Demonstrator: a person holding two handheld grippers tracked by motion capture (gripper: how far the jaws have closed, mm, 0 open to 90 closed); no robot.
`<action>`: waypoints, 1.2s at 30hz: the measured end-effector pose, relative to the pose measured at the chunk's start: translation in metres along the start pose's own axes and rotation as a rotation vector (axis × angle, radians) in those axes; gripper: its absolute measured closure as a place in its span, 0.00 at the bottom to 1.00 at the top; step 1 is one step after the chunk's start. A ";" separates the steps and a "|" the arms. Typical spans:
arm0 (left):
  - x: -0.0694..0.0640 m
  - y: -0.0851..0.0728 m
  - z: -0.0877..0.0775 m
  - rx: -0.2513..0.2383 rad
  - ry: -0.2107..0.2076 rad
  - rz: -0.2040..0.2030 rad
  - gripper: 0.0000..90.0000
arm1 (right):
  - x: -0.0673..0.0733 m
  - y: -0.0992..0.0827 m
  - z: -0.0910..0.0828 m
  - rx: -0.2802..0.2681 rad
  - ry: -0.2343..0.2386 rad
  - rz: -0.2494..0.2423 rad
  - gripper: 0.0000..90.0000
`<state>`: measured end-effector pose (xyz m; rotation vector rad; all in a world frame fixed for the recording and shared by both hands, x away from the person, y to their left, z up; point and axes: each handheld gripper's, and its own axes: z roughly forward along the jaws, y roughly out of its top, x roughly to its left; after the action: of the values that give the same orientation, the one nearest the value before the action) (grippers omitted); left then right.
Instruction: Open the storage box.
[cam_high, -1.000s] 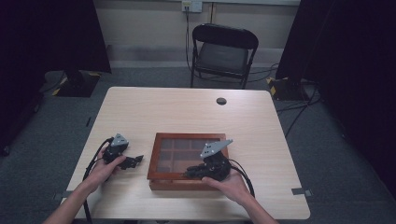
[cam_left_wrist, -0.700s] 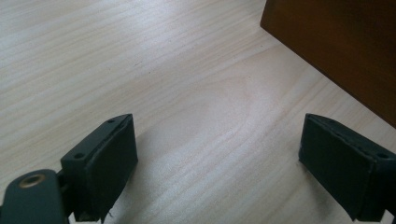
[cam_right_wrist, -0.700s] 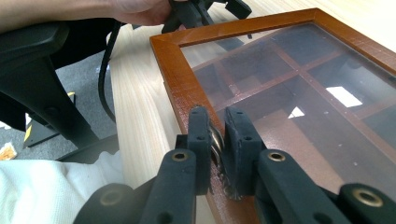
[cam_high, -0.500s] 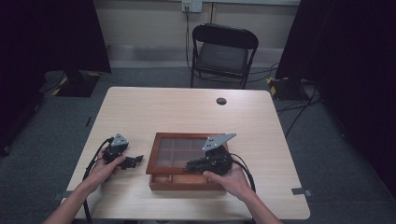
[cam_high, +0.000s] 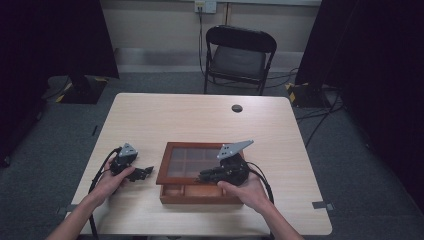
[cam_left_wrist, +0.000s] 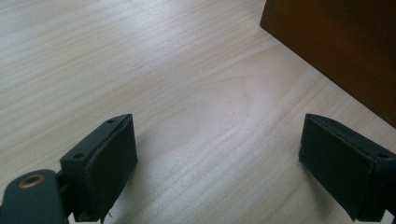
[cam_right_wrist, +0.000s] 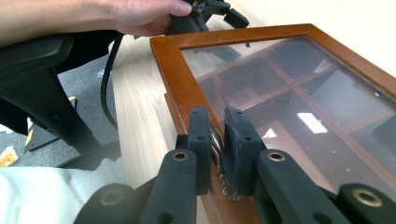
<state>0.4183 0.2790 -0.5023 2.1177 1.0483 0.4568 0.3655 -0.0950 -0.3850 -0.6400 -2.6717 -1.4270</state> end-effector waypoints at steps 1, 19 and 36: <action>0.000 0.000 0.000 -0.001 0.000 -0.001 0.12 | 0.000 0.001 -0.001 -0.004 -0.001 0.001 0.91; 0.000 0.000 0.000 0.001 -0.001 0.001 0.12 | -0.002 0.012 -0.008 -0.025 -0.013 -0.002 0.91; 0.000 0.000 0.000 0.003 -0.002 0.003 0.12 | -0.005 0.025 -0.016 -0.055 -0.030 0.005 0.91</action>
<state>0.4184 0.2793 -0.5021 2.1225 1.0453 0.4551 0.3775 -0.0970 -0.3574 -0.6770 -2.6604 -1.5064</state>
